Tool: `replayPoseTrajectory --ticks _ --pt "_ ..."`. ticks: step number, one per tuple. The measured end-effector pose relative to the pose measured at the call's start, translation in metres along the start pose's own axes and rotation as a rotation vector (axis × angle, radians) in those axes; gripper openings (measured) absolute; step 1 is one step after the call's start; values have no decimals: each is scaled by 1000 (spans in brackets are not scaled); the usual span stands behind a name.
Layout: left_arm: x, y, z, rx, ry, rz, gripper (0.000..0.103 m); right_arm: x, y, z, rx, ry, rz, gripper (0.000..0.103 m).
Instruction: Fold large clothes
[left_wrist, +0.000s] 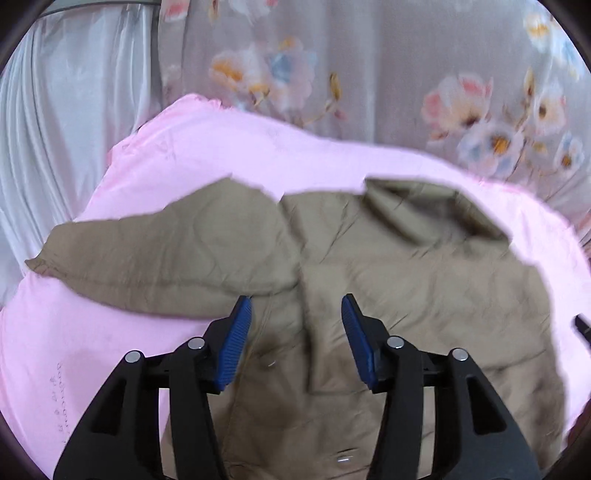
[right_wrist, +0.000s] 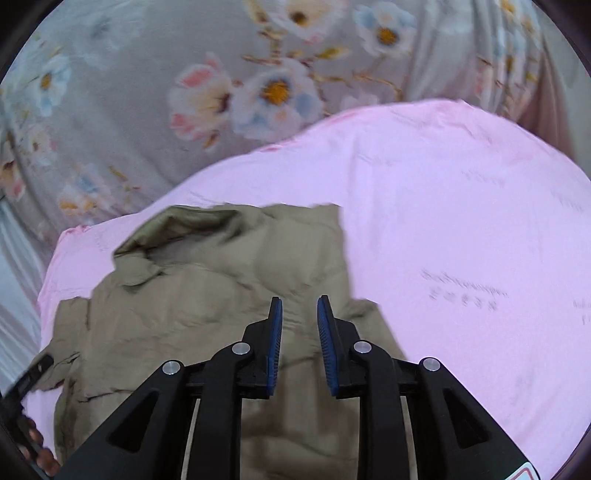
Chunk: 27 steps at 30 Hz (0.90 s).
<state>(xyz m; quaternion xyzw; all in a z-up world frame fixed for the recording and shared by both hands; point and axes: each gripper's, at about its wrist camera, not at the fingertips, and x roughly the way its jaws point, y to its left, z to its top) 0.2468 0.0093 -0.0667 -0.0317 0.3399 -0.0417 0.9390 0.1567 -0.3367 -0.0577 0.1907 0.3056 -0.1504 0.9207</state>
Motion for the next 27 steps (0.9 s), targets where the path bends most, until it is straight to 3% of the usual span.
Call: replayPoseTrajectory --ticks 3,8,12,27 --pt "18 -32 -2 29 23 -70 49 18 47 -2 -101 53 74 22" --pt "79 -77 -28 95 131 -80 49 74 97 -26 -206 176 93 22" --pt "103 -87 -50 148 108 -27 52 93 101 -51 -242 185 57 22" --pt "109 -90 -63 179 86 12 54 95 104 -56 -259 156 24 22"
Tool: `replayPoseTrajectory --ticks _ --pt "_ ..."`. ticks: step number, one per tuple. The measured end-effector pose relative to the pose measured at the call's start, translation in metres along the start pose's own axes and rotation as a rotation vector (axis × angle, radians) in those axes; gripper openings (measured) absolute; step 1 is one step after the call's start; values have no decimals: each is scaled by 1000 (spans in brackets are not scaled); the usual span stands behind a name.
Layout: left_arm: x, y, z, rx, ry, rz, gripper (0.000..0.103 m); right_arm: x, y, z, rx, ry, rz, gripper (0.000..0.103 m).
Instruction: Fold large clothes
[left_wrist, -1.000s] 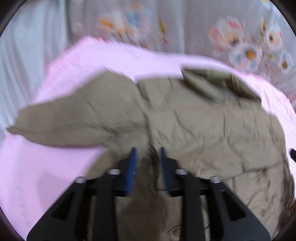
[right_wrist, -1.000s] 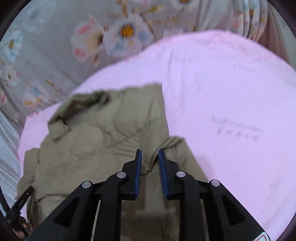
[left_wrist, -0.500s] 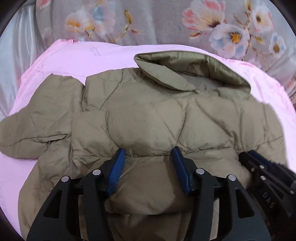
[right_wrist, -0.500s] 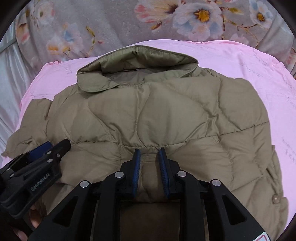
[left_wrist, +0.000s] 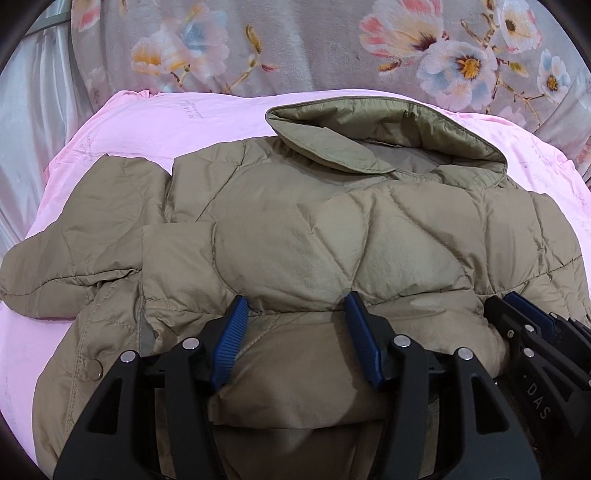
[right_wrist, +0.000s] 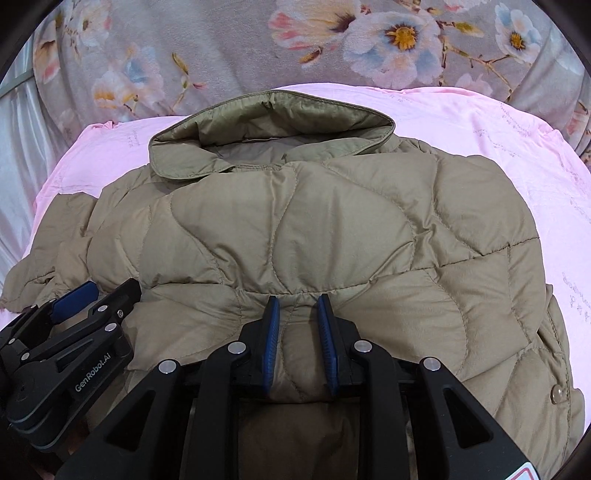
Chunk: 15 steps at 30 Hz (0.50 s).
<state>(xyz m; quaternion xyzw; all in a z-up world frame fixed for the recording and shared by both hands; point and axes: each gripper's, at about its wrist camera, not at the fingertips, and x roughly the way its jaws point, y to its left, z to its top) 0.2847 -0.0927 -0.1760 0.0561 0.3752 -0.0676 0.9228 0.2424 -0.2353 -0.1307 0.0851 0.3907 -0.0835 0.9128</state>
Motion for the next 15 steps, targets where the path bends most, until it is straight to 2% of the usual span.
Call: replayPoseTrajectory --ticks 3,4,6,9,10,12,15 --pt "-1 4 0 -17 -4 -25 57 0 0 0 5 2 1 22" --pt "-4 9 0 -44 -14 -81 67 1 0 1 10 3 5 22" --pt "-15 28 0 -121 -40 -148 73 1 -3 1 21 4 15 22" --pt "-43 72 4 -253 -33 -210 73 0 -4 1 32 2 26 22" --pt "-57 99 5 -320 -47 -226 77 -1 -4 1 37 1 33 22" --pt "-75 148 7 -426 -66 -188 85 -2 -5 0 44 -1 38 23" --pt "-86 234 7 -579 -63 -71 86 -2 -3 1 31 -3 22 24"
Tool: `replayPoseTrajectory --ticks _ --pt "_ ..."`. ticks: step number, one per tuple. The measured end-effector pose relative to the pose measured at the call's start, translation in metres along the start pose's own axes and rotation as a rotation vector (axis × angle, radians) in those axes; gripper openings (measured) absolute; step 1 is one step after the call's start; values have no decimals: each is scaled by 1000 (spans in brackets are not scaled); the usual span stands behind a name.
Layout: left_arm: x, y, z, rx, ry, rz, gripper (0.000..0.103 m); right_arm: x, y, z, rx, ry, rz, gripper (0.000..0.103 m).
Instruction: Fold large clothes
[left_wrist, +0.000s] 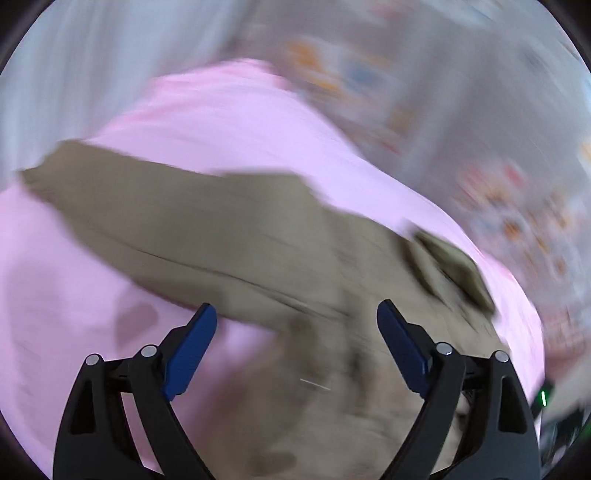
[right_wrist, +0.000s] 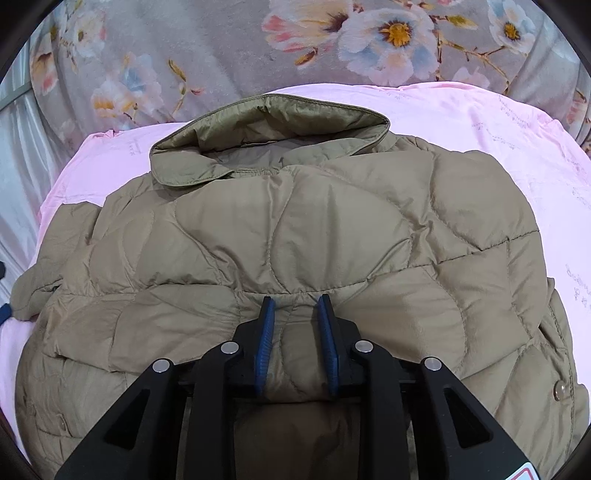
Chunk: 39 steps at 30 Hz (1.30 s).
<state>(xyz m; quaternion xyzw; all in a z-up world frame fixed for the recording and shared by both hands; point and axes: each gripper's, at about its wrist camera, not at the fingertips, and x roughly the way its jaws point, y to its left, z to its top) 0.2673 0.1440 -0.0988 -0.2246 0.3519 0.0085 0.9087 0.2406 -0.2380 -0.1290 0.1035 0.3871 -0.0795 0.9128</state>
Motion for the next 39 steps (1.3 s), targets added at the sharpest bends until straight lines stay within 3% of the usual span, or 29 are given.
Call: replayPoseTrajectory --ticks 3,6,11,12,13,15,17,20,24,26,28,30,32,35,39 --pt "3 80 37 -200 7 120 86 0 0 0 -4 0 -3 25" --pt "11 139 57 -370 10 180 85 0 -1 0 -5 7 3 25" --pt "28 174 74 -451 -14 204 75 0 -1 0 -4 7 5 26" --pt "29 172 76 -446 -27 211 65 0 -1 1 -3 8 6 26" --pt "33 170 80 -429 -29 204 44 0 0 0 -3 8 5 26" --pt "40 169 87 -410 -3 191 13 0 -1 0 -3 8 5 26" --pt "36 163 91 -396 -16 181 5 0 -1 0 -3 8 5 26" --pt "3 128 106 -287 -104 164 3 0 -1 1 -2 8 7 26" --pt "-57 33 130 -76 -234 84 3 0 -1 1 5 6 8 27" --pt "-90 -21 134 34 -293 29 3 -3 -2 1 13 -2 15 34" --pt "-127 -86 130 163 -337 -63 3 -16 -4 0 36 -36 -9 49" --pt "-153 -136 118 267 -351 -143 3 -56 -15 -9 99 -128 8 57" --pt "-170 -181 101 355 -342 -208 3 -79 -22 -16 116 -157 7 59" --pt "-173 -239 64 451 -267 -311 3 -109 -37 -27 129 -195 -7 61" --pt "-143 -276 11 516 -151 -343 4 -137 -63 -43 162 -221 -25 65"
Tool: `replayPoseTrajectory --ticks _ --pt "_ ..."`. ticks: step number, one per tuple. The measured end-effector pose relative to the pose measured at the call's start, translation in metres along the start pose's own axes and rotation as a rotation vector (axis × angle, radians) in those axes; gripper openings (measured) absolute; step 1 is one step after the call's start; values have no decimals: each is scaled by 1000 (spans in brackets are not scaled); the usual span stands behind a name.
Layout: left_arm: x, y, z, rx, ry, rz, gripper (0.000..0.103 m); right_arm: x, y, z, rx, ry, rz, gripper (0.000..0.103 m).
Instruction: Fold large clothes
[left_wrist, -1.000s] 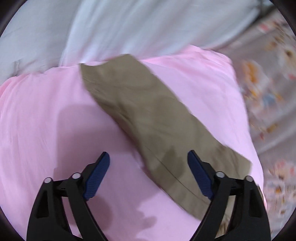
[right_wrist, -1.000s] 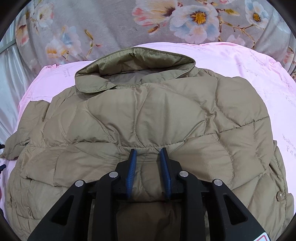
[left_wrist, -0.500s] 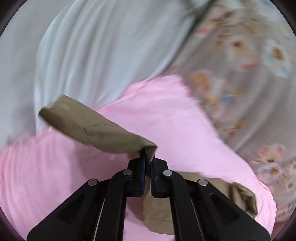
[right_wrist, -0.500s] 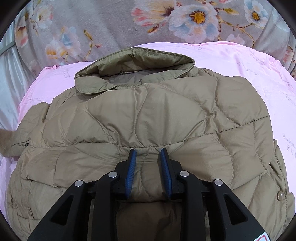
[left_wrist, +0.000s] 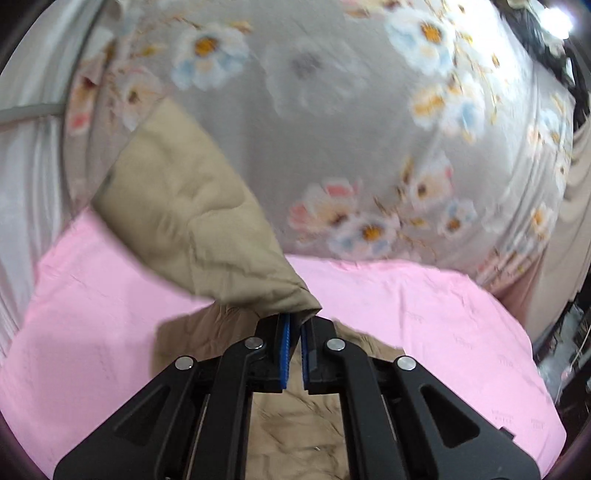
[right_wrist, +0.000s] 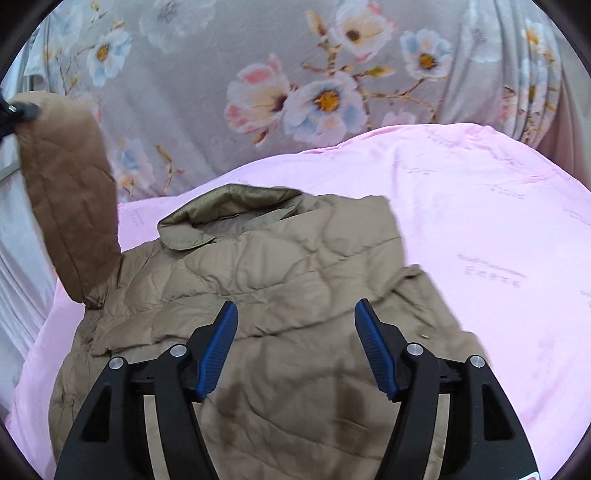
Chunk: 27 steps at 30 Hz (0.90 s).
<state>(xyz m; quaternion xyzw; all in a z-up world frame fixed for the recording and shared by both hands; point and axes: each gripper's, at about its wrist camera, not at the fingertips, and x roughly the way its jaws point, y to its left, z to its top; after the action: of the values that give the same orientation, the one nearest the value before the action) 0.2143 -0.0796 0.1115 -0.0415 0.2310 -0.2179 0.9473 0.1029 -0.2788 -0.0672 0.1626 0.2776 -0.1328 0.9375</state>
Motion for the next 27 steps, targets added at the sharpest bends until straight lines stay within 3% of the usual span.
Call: replayPoseTrajectory --ticks 5,6,7,8,12,15,19,22,27 --pt "68 -31 -69 16 228 -17 12 -15 -27 -13 39 30 -9 66" --pt "84 -32 -87 10 279 -15 29 -16 -31 -16 43 35 -10 66" --pt "94 -32 -103 0 318 -7 56 -15 -34 -17 46 41 -9 66" --pt "99 -30 -118 -21 340 3 64 -15 -37 -19 49 48 -7 67" --pt "86 -13 -136 -107 355 -85 80 -14 -45 -21 60 65 5 67" --pt "58 17 -126 -213 297 -144 91 -12 -45 -14 68 64 32 70" --pt "46 89 -114 -424 266 -103 93 1 -43 3 104 75 112 74" --pt "53 152 -121 -578 289 -12 92 18 -42 16 138 96 139 75" --pt "66 223 -142 -822 307 -1 87 59 -43 33 232 164 196 75"
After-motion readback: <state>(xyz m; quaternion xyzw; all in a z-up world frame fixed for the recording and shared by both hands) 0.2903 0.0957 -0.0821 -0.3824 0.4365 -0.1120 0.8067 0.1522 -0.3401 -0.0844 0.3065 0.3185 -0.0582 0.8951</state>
